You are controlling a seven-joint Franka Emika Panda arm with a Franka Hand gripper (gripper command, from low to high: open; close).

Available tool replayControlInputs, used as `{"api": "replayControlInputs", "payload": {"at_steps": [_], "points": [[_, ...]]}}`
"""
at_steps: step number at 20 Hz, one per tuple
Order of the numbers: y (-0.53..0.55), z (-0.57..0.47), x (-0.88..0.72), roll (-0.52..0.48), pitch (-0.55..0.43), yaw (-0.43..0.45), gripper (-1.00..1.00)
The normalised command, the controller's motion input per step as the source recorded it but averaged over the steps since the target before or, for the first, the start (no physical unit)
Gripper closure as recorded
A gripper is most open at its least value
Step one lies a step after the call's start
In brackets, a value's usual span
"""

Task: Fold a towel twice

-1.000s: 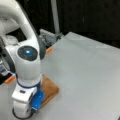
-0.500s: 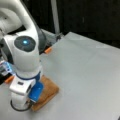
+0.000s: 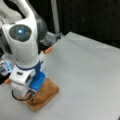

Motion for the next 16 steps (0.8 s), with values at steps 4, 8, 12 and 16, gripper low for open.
{"api": "replayControlInputs", "payload": {"at_steps": [4, 8, 12, 16], "points": [[0.76, -0.02, -0.27, -0.040, -0.161, -0.247, -1.00], [0.77, -0.05, -0.24, -0.132, -0.244, -0.268, -1.00], [0.55, -0.06, -0.18, -0.060, -0.159, -0.228, -1.00], [0.26, -0.03, -0.13, -0.015, -0.125, -0.185, -1.00]]}}
